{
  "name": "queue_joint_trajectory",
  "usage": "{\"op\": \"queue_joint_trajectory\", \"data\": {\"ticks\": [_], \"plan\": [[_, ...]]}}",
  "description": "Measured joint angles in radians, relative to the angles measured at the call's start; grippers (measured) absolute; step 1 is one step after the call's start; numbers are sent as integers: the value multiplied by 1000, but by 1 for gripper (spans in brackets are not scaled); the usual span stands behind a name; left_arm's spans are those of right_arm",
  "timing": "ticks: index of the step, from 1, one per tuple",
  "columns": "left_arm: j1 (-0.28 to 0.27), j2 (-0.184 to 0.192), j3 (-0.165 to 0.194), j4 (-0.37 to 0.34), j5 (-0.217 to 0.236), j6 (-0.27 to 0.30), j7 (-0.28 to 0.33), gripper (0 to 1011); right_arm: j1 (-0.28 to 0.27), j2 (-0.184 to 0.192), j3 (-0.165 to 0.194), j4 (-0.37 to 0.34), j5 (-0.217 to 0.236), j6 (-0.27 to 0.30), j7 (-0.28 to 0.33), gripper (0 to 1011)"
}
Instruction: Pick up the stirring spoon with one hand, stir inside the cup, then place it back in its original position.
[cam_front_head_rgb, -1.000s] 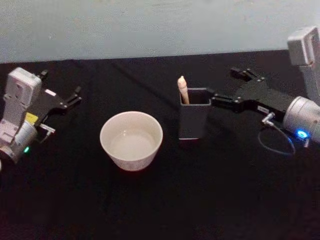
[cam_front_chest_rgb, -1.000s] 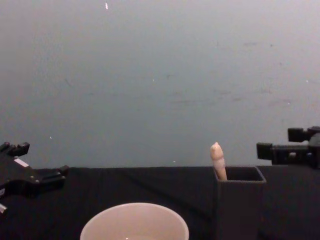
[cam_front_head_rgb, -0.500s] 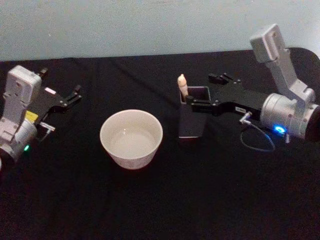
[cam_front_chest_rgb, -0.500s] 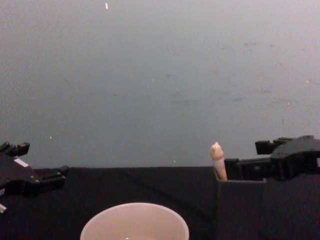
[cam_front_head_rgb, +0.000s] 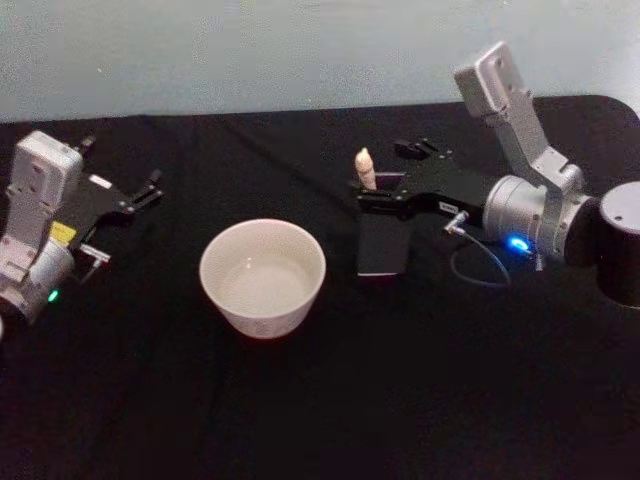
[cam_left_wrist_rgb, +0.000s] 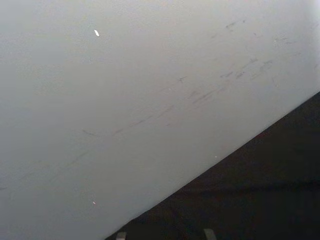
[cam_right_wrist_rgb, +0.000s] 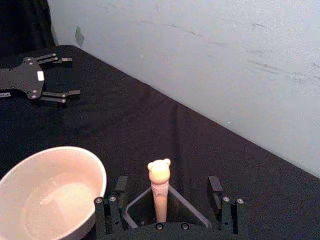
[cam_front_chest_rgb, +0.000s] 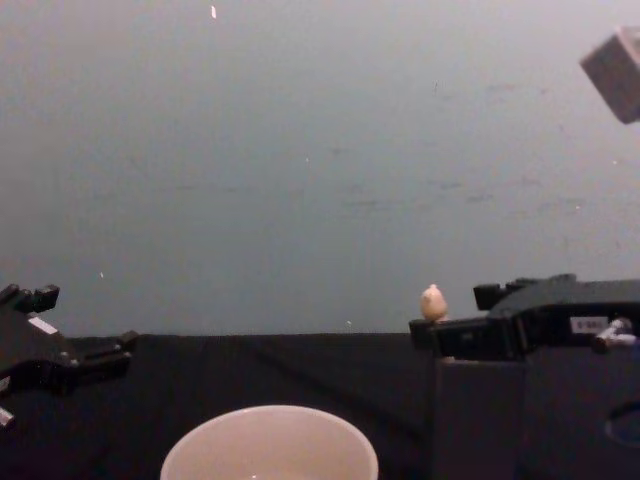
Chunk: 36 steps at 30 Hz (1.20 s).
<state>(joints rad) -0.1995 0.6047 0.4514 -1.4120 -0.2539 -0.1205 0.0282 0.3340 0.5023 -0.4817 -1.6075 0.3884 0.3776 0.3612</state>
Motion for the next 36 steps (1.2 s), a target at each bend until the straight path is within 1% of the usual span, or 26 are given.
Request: {"op": "queue_joint_trajectory", "data": {"ticks": [5, 11, 18, 36], "plan": [[0, 0, 0, 0, 0, 0, 0, 1001, 10, -24, 3, 21, -7, 7, 5, 1000], [0, 0, 0, 0, 0, 0, 0, 1001, 11, -36, 11, 24, -12, 17, 10, 1000], [0, 0, 0, 0, 0, 0, 0, 1001, 12, -44, 16, 28, -17, 25, 16, 1000], [0, 0, 0, 0, 0, 0, 0, 1001, 17, -59, 16, 45, -29, 27, 27, 1000]]}}
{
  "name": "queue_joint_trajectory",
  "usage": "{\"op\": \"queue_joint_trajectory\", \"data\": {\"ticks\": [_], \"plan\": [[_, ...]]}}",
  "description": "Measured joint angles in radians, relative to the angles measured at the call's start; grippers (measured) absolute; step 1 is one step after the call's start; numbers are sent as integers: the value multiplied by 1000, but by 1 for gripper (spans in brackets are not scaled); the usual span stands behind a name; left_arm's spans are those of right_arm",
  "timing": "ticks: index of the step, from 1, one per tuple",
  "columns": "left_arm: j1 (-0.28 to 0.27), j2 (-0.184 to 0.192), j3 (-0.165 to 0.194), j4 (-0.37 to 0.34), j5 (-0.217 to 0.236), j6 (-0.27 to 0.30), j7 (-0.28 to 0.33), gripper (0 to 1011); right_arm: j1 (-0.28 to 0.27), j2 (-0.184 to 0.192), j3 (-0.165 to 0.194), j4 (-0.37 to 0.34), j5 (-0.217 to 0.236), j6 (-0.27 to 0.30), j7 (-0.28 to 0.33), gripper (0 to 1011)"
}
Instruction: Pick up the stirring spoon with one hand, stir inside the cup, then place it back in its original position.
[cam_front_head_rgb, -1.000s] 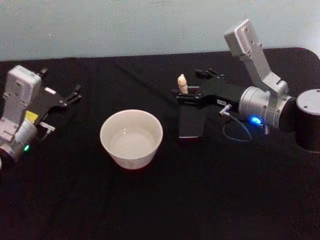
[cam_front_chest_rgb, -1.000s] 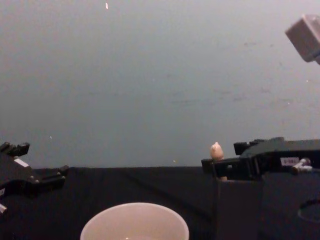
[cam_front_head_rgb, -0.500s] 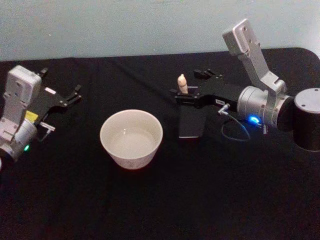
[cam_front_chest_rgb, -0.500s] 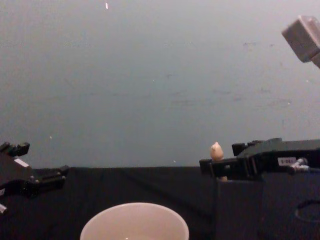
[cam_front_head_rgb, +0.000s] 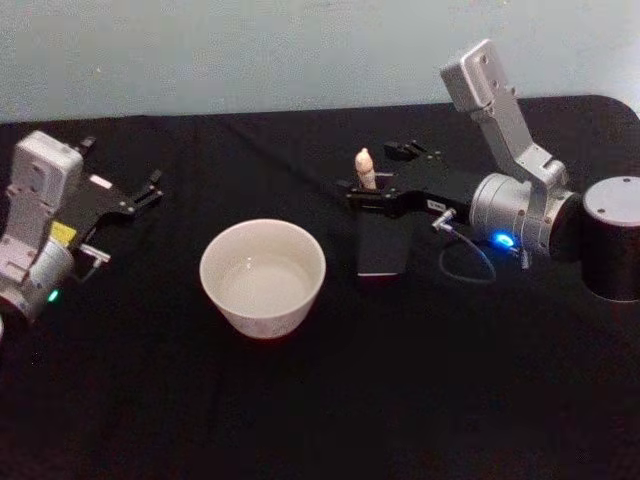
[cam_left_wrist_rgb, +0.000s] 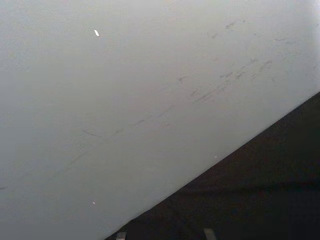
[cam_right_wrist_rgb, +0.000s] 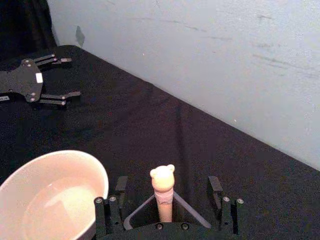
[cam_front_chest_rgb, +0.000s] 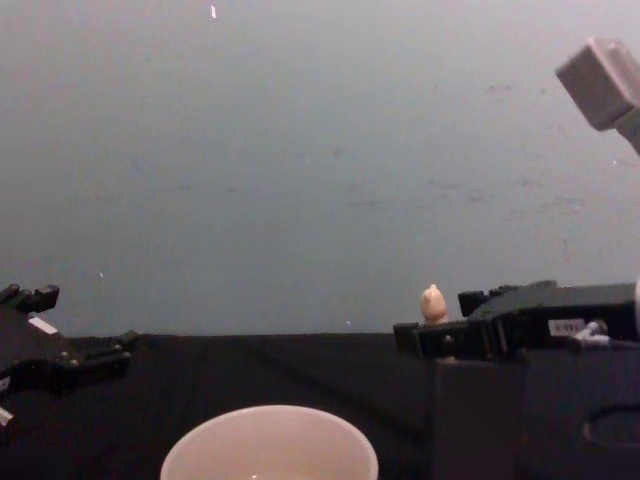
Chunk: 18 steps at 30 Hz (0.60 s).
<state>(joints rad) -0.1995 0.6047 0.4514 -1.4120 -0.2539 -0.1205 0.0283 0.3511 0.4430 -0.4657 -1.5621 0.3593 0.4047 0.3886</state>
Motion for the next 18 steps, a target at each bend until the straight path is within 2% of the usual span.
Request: {"op": "queue_joint_trajectory", "data": {"ticks": [15, 18], "plan": [[0, 0, 0, 0, 0, 0, 0, 1001, 1, -3, -3, 4, -6, -3, 2, 1000], [0, 0, 0, 0, 0, 0, 0, 1001, 1, -3, -3, 4, -6, -3, 2, 941]]}}
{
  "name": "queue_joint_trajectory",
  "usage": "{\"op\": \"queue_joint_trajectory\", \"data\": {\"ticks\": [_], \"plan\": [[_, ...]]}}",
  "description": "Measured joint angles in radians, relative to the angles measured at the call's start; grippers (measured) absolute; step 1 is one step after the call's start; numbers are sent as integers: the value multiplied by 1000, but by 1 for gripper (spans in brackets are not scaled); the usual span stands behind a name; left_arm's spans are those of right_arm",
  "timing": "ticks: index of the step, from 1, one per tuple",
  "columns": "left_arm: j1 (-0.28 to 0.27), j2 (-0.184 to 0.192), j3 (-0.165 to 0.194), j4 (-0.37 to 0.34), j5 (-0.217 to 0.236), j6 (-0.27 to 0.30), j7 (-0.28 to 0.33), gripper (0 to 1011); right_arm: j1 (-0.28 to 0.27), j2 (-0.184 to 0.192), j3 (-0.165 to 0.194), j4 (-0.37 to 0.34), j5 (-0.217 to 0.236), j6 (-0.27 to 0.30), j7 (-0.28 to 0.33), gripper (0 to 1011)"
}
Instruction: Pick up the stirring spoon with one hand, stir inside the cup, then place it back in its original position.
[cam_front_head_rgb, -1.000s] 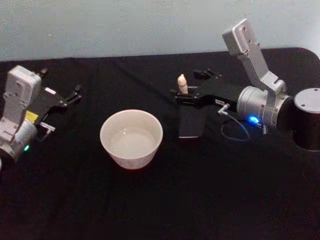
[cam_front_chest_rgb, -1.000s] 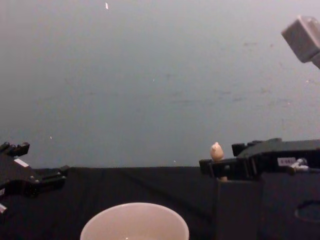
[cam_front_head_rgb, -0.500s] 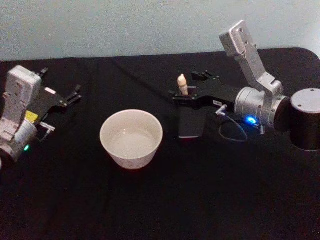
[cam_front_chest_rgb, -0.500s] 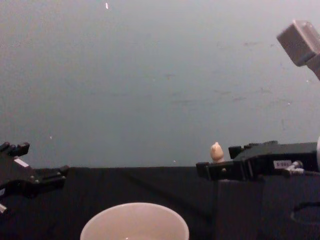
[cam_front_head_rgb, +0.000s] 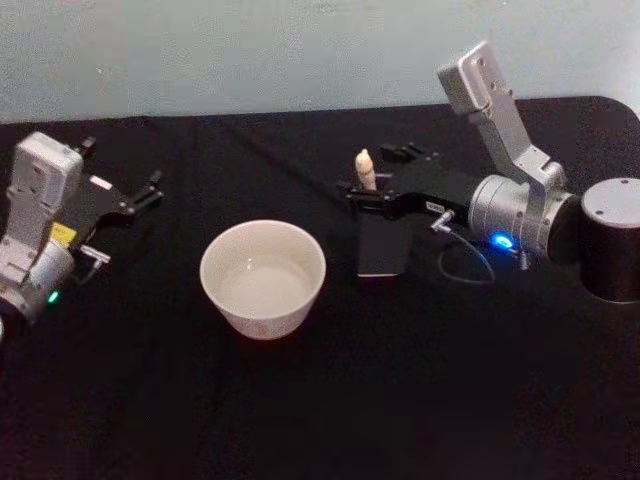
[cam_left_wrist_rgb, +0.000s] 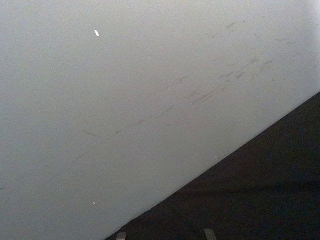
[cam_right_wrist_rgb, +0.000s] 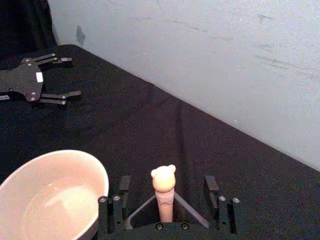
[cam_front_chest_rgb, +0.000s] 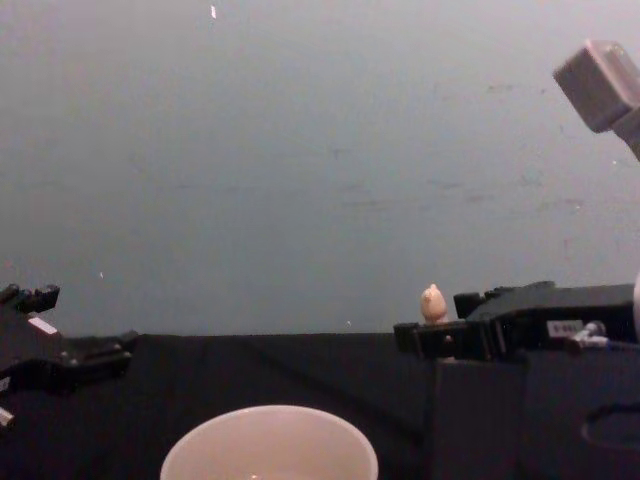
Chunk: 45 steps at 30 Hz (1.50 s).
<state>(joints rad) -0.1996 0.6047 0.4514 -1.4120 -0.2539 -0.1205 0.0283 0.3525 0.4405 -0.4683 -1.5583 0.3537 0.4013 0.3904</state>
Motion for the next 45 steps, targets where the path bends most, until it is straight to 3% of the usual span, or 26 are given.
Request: {"op": "queue_joint_trajectory", "data": {"ticks": [11, 12, 24, 35, 45], "plan": [[0, 0, 0, 0, 0, 0, 0, 1001, 0, 1, 0, -1, 1, 0, -1, 678], [0, 0, 0, 0, 0, 0, 0, 1001, 0, 1, 0, -1, 1, 0, -1, 611], [0, 0, 0, 0, 0, 0, 0, 1001, 0, 1, 0, -2, 3, 0, -1, 216], [0, 0, 0, 0, 0, 0, 0, 1001, -3, 1, 3, -3, 6, 0, 4, 201], [0, 0, 0, 0, 0, 0, 0, 1001, -33, 17, 36, -59, 35, -13, 0, 201]]}}
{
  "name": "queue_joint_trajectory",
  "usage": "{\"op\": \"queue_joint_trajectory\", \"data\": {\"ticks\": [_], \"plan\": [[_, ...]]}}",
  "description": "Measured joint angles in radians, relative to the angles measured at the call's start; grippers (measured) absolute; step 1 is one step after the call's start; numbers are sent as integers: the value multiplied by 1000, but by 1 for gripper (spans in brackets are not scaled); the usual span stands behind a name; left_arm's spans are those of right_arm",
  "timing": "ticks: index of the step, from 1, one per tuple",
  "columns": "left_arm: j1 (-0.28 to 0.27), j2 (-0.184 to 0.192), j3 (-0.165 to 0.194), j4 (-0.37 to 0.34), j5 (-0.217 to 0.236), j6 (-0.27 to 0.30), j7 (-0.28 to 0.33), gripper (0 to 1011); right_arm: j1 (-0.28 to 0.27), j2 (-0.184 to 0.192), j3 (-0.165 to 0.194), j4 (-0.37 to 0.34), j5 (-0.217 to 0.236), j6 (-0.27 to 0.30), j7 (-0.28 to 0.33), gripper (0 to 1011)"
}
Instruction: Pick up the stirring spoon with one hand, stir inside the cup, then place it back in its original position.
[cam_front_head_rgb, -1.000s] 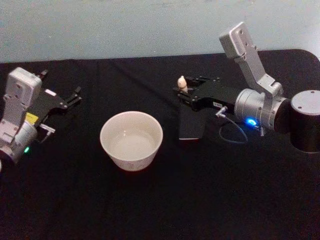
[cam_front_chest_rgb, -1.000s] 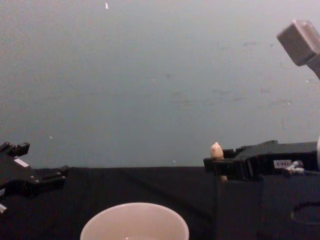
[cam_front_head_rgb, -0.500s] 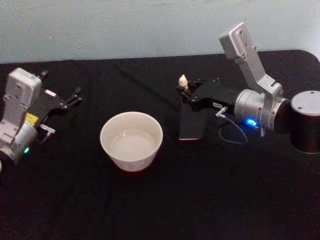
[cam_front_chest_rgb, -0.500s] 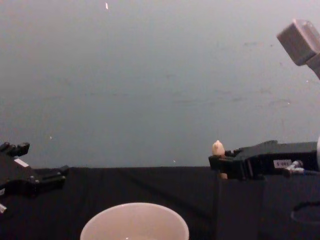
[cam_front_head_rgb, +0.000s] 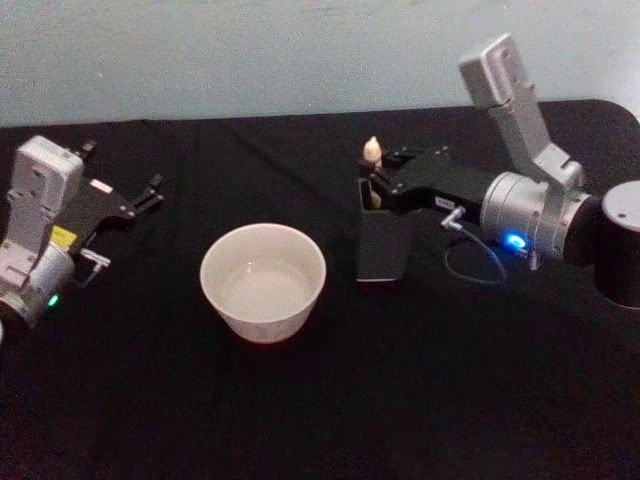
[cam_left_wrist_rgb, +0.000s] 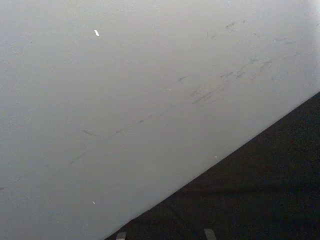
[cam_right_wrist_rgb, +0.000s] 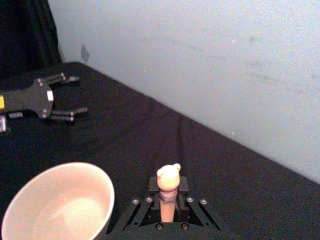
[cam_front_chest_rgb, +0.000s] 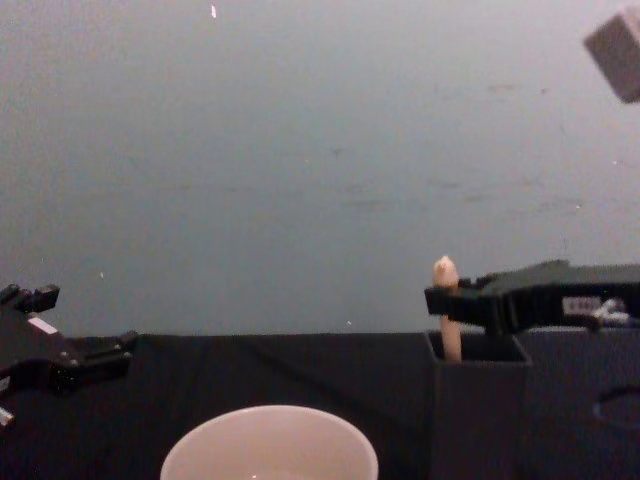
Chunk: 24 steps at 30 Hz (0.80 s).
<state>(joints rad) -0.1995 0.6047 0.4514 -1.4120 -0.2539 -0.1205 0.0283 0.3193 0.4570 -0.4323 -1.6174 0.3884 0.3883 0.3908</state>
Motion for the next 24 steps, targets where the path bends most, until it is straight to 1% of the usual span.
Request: {"op": "queue_joint_trajectory", "data": {"ticks": [8, 11, 12, 14, 20, 24], "plan": [[0, 0, 0, 0, 0, 0, 0, 1001, -29, 18, 38, -64, 31, -24, -12, 201], [0, 0, 0, 0, 0, 0, 0, 1001, -43, 27, 62, -100, 50, -42, -20, 201], [0, 0, 0, 0, 0, 0, 0, 1001, -43, 27, 62, -100, 50, -42, -20, 201], [0, 0, 0, 0, 0, 0, 0, 1002, -53, 34, 82, -126, 69, -55, -27, 201], [0, 0, 0, 0, 0, 0, 0, 1001, -65, 44, 112, -169, 107, -79, -35, 201], [0, 0, 0, 0, 0, 0, 0, 1001, -65, 47, 121, -181, 124, -89, -39, 201]]}}
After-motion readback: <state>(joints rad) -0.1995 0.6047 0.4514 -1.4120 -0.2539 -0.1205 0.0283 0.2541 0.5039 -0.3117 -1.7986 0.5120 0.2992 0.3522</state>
